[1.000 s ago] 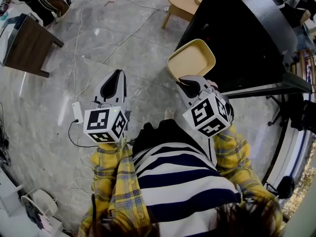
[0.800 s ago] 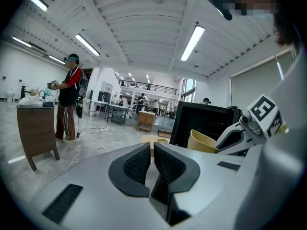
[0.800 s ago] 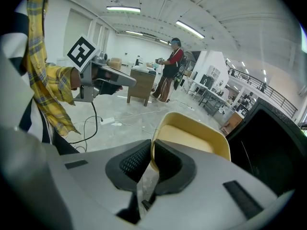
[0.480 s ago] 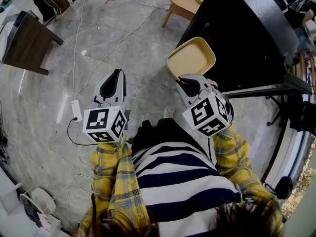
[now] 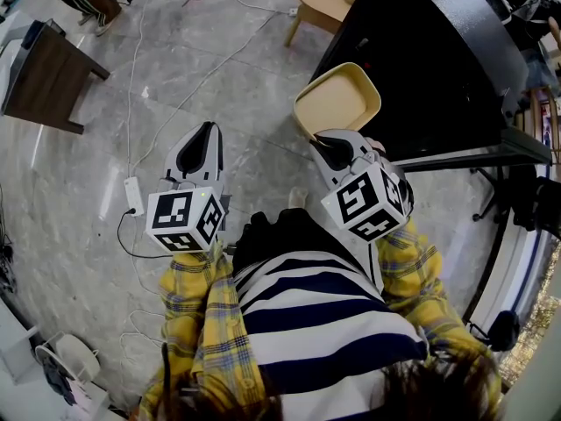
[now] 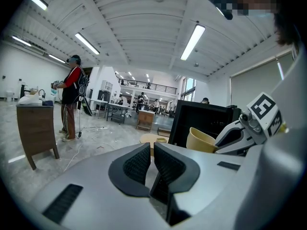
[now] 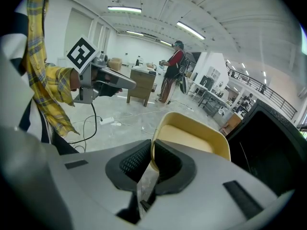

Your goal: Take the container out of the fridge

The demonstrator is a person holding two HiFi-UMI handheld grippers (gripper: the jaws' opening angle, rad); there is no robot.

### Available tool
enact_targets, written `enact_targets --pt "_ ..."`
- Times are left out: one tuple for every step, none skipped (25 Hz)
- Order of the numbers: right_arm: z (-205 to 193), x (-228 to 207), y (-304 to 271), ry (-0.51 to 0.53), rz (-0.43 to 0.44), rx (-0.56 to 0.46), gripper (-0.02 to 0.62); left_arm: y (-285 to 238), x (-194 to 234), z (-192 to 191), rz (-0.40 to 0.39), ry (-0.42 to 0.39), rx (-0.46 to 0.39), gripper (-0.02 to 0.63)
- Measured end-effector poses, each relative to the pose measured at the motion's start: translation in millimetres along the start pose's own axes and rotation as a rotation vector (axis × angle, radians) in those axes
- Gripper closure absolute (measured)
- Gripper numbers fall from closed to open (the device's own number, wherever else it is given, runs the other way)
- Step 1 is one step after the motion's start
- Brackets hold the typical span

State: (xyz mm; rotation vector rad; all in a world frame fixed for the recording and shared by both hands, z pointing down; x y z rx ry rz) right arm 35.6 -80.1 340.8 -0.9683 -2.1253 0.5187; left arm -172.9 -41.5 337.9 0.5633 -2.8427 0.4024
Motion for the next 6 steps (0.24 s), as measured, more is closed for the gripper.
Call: enact_targets --pt "-0.7 -0.7 0.0 -0.001 -0.001 0.000 0.551 -1.0 -0.8 -0.5 -0.001 0.000 0.002 0.571" --pt "-1.5 -1.3 0.0 -0.002 -0.001 0.000 0.551 -1.9 -1.5 -0.9 -0.003 0.000 0.003 0.571" --pt "-2.3 -1.8 -0.1 -0.003 -0.001 0.000 0.551 -2.7 -2.2 -1.2 -0.005 0.000 0.004 0.571" --pt "-3.0 -2.3 -0.2 -0.004 0.000 -0.001 0.551 -3.4 -2.8 -1.4 -0.006 0.000 0.004 0.571" --pt "-3.8 -2.7 -0.3 -0.004 0.000 -0.001 0.551 -4.1 -3.4 -1.6 -0.007 0.000 0.004 0.571" --pt "-4.6 -3.1 -0.4 -0.004 0.000 -0.002 0.551 -4.8 -4.0 -1.7 -0.008 0.000 0.004 0.571"
Point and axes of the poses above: the fingertips, and each gripper's own axes: y backward along the fingers, x to its left, z out of its top, the point moved 6 cm from there along y, backward along the fingers, and after that the axes turned 15 degrees about -z, right-handed, at the moved point
